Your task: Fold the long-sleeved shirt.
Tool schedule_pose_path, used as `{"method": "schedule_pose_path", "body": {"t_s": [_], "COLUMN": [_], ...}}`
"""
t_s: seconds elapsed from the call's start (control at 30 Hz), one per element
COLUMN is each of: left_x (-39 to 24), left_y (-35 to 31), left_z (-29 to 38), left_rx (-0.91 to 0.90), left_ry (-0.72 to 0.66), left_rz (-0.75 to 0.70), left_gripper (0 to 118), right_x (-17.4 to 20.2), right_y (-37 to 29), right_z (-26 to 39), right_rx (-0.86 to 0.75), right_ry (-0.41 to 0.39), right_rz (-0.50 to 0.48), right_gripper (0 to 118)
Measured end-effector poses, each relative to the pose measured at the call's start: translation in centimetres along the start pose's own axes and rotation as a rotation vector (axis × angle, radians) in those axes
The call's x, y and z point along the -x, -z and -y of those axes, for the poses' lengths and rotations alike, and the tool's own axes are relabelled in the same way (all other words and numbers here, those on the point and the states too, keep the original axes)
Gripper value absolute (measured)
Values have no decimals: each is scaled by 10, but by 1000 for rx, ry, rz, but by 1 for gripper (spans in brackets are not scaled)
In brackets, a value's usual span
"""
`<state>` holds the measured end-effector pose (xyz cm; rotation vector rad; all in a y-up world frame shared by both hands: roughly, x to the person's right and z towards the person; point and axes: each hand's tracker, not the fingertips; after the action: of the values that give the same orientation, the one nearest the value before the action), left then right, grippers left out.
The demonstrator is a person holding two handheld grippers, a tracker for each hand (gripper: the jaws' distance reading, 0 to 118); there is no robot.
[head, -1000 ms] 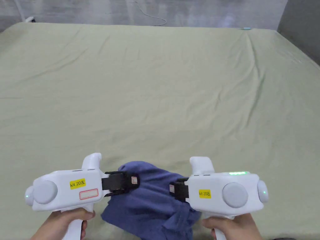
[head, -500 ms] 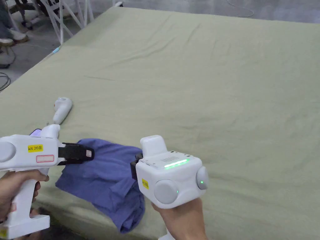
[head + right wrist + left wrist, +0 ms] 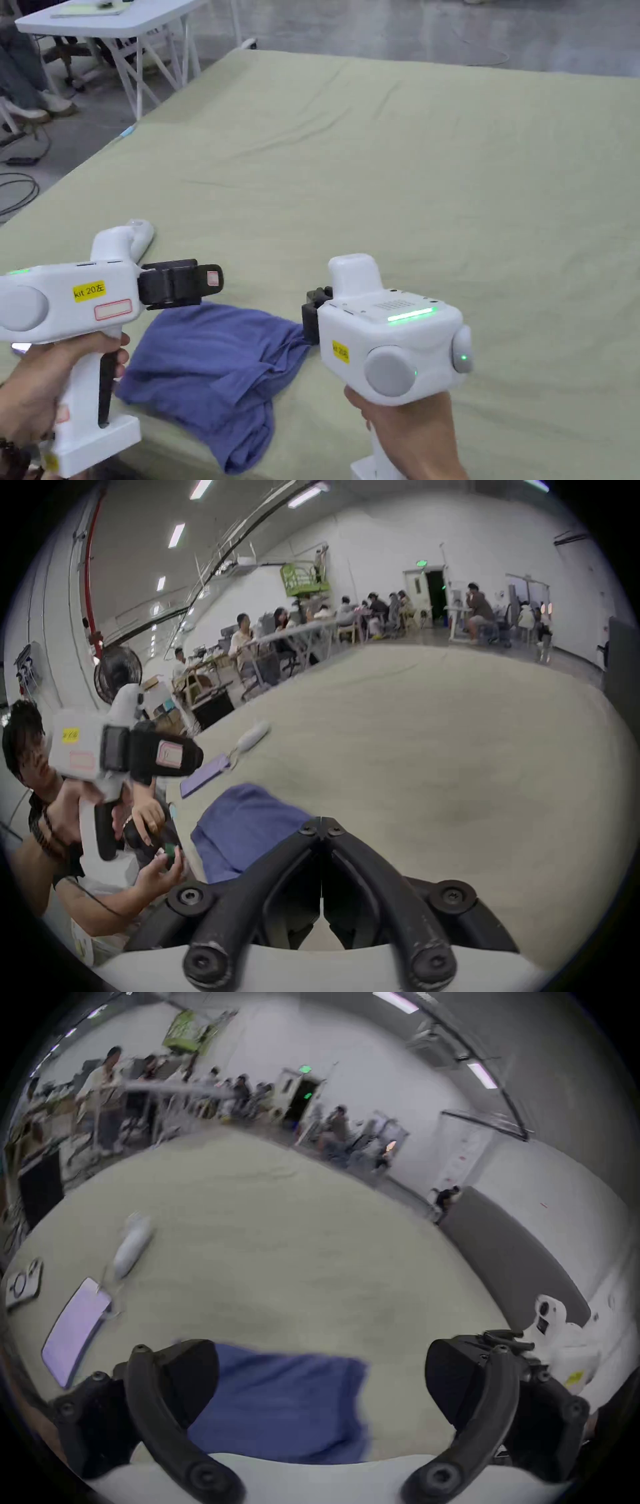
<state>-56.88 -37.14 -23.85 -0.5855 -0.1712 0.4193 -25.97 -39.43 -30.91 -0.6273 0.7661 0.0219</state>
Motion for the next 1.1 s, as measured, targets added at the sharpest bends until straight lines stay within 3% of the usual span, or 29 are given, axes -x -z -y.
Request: {"method": "schedule_pose_path", "body": {"t_s": [0.03, 0.07, 0.1, 0.13, 0.23, 0.3, 0.57, 0.7, 0.83, 0.93, 1.1], "left_x": [-28, -56, -81, -119, -200, -238, -315, -333, -335, -327, -313], "left_y": [2, 5, 8, 15, 25, 37, 82, 82, 79, 75, 78], "left_z": [0, -2, -3, -3, -1, -7, 31, 76, 113, 135, 154], "left_rx": [-47, -97, -143, -187, -376, -456, -663, -625, -583, -557, -476], "left_ry": [33, 75, 118, 203, 402, 453, 483, 539, 458, 435, 454], "left_rz": [20, 29, 6, -53, -111, -125, -219, -172, -183, -184, -216], "left_gripper": [110, 69, 18, 0, 0, 0, 0, 0, 0, 0, 0], "right_x": [-12, -23, -33, -46, -83, -107, -177, -187, -182, -182, -183], "right_y": [-18, -37, -54, -75, -135, -172, -259, -279, -290, -291, -294], "right_z": [-7, -14, -19, -27, -42, -47, -7, 34, 69, 88, 112], "right_rx": [-33, -70, -108, -158, -265, -353, -564, -583, -589, -567, -538], "right_ry": [-6, -17, -24, -35, -48, -56, -80, -89, -70, -100, -74], "right_rz": [23, 58, 98, 147, 271, 345, 698, 767, 792, 846, 831], "right_gripper": [0, 0, 0, 0, 0, 0, 0, 0, 0, 0, 0]}}
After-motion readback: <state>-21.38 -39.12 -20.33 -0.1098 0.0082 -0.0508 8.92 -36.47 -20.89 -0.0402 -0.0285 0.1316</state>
